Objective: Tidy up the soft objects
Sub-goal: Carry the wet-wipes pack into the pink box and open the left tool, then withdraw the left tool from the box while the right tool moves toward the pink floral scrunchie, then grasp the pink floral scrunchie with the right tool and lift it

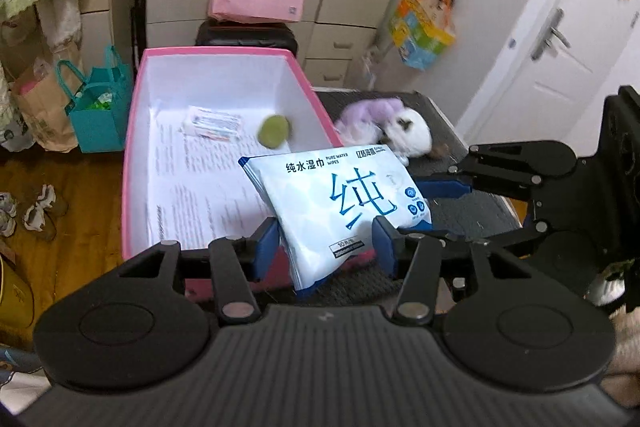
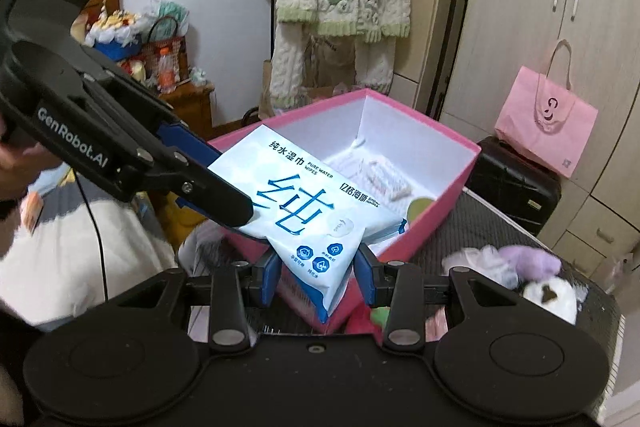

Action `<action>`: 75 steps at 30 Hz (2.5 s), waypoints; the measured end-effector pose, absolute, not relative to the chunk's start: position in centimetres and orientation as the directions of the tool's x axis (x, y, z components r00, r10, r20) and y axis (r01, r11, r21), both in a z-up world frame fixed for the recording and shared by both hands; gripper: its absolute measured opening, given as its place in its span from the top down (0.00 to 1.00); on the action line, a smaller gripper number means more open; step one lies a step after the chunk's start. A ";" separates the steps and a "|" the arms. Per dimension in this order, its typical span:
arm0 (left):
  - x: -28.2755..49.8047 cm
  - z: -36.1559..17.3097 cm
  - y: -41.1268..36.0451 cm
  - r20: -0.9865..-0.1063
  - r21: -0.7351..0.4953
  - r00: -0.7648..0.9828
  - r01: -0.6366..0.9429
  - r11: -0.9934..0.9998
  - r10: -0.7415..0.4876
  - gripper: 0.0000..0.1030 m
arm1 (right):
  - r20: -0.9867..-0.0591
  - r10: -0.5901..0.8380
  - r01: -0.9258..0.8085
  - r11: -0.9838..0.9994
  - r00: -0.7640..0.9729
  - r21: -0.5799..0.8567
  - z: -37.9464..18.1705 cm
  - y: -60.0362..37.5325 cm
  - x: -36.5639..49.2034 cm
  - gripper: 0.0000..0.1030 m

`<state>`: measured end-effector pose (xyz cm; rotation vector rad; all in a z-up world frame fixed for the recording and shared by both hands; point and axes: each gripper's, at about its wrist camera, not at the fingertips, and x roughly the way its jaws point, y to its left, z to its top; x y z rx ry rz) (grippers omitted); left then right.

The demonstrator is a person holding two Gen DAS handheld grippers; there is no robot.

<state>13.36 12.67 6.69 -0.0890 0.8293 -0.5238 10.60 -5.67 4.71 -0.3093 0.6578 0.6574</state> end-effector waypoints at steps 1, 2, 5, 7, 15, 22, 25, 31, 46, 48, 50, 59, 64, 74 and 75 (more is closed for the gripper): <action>14.2 6.6 12.9 -0.677 -0.275 0.564 0.401 0.874 -0.472 0.53 | -0.652 0.463 -0.649 0.759 0.600 -0.058 4.6 -5.4 11.4 0.56; 14.9 6.5 12.9 -0.675 -0.262 0.575 0.399 0.879 -0.462 0.53 | -0.654 0.463 -0.647 0.761 0.599 -0.055 4.4 -5.1 12.1 0.56; 17.3 5.9 12.8 -0.668 -0.213 0.611 0.390 0.896 -0.425 0.53 | -0.661 0.451 -0.633 0.773 0.600 -0.047 3.8 -3.9 14.6 0.56; 19.0 5.6 12.6 -0.672 -0.195 0.621 0.376 0.906 -0.403 0.53 | -0.671 0.439 -0.620 0.784 0.597 -0.039 3.4 -3.1 16.3 0.56; 24.1 2.6 12.5 -0.723 -0.170 0.602 0.321 0.932 -0.339 0.52 | -0.734 0.402 -0.617 0.786 0.548 -0.031 0.6 -1.5 21.6 0.55; 24.2 1.3 12.1 -0.737 -0.051 0.633 0.296 0.954 -0.236 0.50 | -0.751 0.396 -0.637 0.770 0.528 -0.041 -1.0 -0.9 22.9 0.54; 23.8 1.6 12.1 -0.739 -0.049 0.630 0.303 0.952 -0.238 0.48 | -0.736 0.439 -0.653 0.757 0.516 -0.006 -0.4 -1.7 22.6 0.49; 22.0 3.1 11.6 -0.728 -0.016 0.640 0.339 0.941 -0.243 0.45 | -0.683 0.555 -0.676 0.727 0.475 0.121 1.8 -4.8 21.1 0.48; 14.2 7.6 8.4 -0.661 0.052 0.688 0.440 0.897 -0.299 0.40 | -0.604 0.555 -0.643 0.761 0.573 0.089 7.3 -11.8 14.0 0.47; 13.2 8.0 7.9 -0.653 0.053 0.688 0.459 0.887 -0.317 0.40 | -0.593 0.542 -0.632 0.771 0.596 0.070 7.7 -12.7 12.7 0.46; 12.3 8.4 7.1 -0.647 0.054 0.682 0.487 0.872 -0.341 0.39 | -0.584 0.527 -0.618 0.784 0.617 0.055 8.0 -13.7 11.4 0.46; 8.7 8.5 2.7 -0.637 0.060 0.625 0.623 0.780 -0.451 0.39 | -0.544 0.492 -0.565 0.824 0.680 0.039 8.1 -17.1 6.4 0.45; 7.9 7.3 0.5 -0.651 0.079 0.593 0.673 0.735 -0.473 0.39 | -0.534 0.461 -0.534 0.845 0.708 0.022 7.2 -18.4 4.6 0.42; 8.1 2.3 -2.5 -0.711 0.041 0.534 0.681 0.731 -0.458 0.39 | -0.559 0.465 -0.501 0.860 0.686 0.099 4.2 -21.3 5.5 0.41; 8.2 1.9 -2.6 -0.710 0.035 0.537 0.673 0.739 -0.455 0.39 | -0.561 0.471 -0.504 0.857 0.681 0.108 3.8 -21.4 5.7 0.41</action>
